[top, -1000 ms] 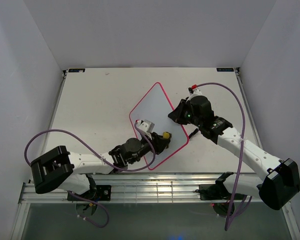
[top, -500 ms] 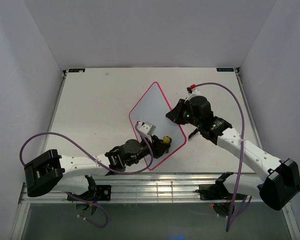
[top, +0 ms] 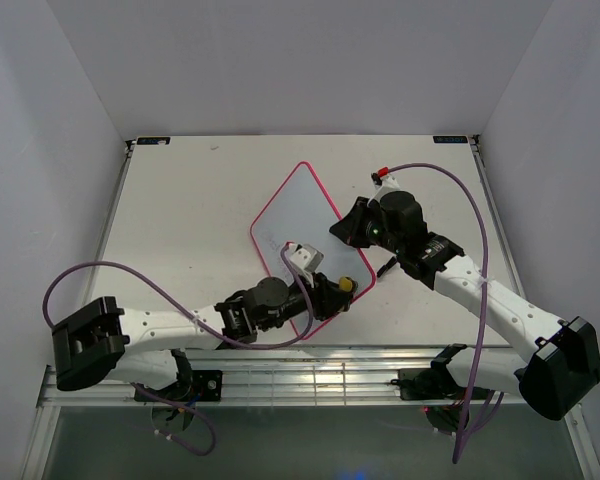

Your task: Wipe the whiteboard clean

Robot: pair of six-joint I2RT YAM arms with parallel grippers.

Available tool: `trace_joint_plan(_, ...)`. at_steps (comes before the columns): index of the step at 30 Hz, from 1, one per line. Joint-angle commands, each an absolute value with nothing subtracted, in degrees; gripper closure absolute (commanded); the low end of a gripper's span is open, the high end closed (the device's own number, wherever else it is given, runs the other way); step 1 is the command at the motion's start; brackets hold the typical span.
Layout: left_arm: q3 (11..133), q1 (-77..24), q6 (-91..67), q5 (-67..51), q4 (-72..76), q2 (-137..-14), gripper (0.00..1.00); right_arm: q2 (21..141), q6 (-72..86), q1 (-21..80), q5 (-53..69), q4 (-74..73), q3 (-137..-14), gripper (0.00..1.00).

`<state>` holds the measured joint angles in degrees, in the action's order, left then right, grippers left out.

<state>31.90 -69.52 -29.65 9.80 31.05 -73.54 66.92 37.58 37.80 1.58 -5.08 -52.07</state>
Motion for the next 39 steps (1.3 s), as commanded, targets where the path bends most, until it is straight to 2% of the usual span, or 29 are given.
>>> trace_joint_plan(1,31.0,-63.0,-29.6,8.1,21.6,-76.8,1.0,65.1,43.2,40.7,6.4,5.9,-54.5,0.92)
trace_joint_plan(22,32.3,-29.0,-31.7,-10.2,30.9,-95.4,1.0,61.9,37.9,41.0,16.6,4.0,-50.5,0.92)
trace_joint_plan(33,33.4,-20.1,-34.3,-15.5,31.4,-97.9,1.0,64.7,32.2,40.0,17.6,1.2,-51.1,0.92)
trace_joint_plan(39,35.6,-19.8,-33.7,-20.2,33.7,-97.6,1.0,66.3,30.1,39.8,19.9,0.1,-51.9,0.92)
